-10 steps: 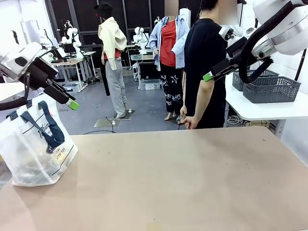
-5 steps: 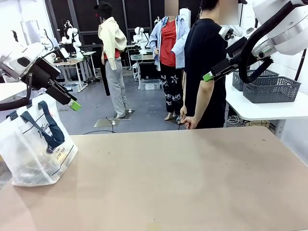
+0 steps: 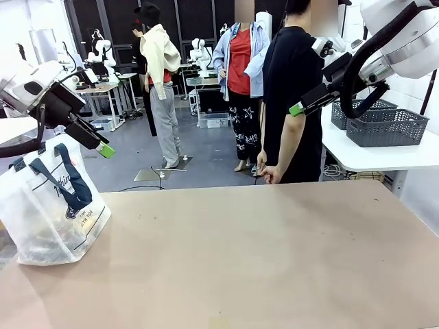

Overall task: Transfer purchased items from the store into the shopping bag.
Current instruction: Move the Reusable shopping bag to the right side of the table.

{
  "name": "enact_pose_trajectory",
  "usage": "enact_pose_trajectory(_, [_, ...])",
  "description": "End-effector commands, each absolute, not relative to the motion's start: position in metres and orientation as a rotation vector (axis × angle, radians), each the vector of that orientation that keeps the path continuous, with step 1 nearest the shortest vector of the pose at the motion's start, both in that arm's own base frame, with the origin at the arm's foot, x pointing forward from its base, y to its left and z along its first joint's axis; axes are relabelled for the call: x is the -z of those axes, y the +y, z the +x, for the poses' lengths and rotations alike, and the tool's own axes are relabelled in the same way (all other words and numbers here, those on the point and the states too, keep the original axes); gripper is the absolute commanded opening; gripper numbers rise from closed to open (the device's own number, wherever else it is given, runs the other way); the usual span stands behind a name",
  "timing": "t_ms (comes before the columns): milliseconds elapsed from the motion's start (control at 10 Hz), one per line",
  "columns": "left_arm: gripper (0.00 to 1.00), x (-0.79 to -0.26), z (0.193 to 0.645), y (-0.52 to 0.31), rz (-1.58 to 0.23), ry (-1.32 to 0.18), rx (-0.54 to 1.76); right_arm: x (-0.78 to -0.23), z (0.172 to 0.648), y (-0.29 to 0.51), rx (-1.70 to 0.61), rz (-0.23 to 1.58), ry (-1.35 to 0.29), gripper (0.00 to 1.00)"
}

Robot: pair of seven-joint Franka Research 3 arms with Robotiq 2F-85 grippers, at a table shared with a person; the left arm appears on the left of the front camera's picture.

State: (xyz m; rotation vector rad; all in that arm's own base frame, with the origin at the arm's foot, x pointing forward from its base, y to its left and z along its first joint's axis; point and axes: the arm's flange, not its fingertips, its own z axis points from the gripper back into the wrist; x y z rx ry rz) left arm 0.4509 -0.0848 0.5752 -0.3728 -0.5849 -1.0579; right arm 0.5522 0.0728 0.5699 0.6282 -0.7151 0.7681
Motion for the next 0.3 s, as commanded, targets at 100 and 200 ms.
enact_pose_trajectory(100, [1.0,-0.5742,0.4513,-0.0829,-0.383,-0.588,1.071,-0.5712,0.5539,0.0743,-0.755,0.616,-0.71,1.0])
enact_pose_trajectory(200, [1.0,-0.5742,0.4513,-0.0829,-0.383,-0.588,1.071,-0.5712,0.5539,0.0743,-0.755,0.616,-0.71,1.0])
